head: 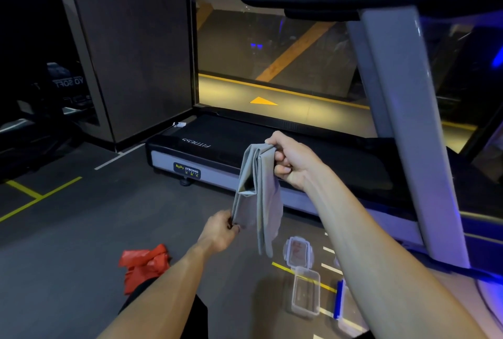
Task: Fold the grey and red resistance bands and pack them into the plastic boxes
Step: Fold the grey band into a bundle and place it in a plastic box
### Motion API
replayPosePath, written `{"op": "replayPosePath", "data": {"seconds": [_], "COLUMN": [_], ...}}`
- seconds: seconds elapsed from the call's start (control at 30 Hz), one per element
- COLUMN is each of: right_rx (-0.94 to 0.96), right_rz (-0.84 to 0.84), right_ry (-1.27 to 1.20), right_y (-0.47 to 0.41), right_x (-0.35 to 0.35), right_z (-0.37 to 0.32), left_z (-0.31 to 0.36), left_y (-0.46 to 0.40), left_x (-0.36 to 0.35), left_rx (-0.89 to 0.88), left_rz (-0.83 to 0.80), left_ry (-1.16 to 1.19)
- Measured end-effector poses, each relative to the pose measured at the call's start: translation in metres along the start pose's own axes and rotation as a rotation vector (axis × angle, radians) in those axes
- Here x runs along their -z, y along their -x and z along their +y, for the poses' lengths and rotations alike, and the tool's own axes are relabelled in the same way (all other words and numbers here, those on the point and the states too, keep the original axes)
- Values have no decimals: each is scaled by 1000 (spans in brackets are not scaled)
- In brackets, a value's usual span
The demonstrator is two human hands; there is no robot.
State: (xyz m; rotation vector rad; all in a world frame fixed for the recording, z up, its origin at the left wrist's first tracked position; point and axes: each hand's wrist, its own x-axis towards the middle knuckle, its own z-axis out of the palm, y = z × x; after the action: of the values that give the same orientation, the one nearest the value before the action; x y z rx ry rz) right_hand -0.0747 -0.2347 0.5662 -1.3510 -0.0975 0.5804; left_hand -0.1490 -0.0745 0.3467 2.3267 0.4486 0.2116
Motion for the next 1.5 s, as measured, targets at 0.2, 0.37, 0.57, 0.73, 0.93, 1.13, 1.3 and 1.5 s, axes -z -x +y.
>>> {"op": "replayPosePath", "data": {"seconds": [0.2, 0.37, 0.57, 0.73, 0.93, 1.13, 1.3, 1.5], "right_rx": [12, 18, 9, 6, 14, 21, 28, -14], "right_rz": [-2, -8, -33, -47, -15, 39, 77, 71], "right_ry": [-5, 4, 5, 10, 24, 42, 77, 97], "right_y": [3, 5, 6, 8, 10, 9, 7, -5], "right_x": [-2, -7, -14, -18, -20, -25, -36, -42], "right_z": [-1, -2, 0, -1, 4, 16, 26, 34], "left_z": [-9, -9, -41, -5, 0, 66, 96, 89], "left_y": [1, 8, -12, 4, 12, 33, 45, 26], "left_x": [1, 8, -10, 2, 26, 120, 154, 141], "left_rx": [56, 34, 137, 146, -3, -360, -424, -445], "left_rz": [-33, -82, -127, -137, 91, 99, -166, 131], "left_ry": [19, -8, 243, 385, 487, 642, 399, 334]}}
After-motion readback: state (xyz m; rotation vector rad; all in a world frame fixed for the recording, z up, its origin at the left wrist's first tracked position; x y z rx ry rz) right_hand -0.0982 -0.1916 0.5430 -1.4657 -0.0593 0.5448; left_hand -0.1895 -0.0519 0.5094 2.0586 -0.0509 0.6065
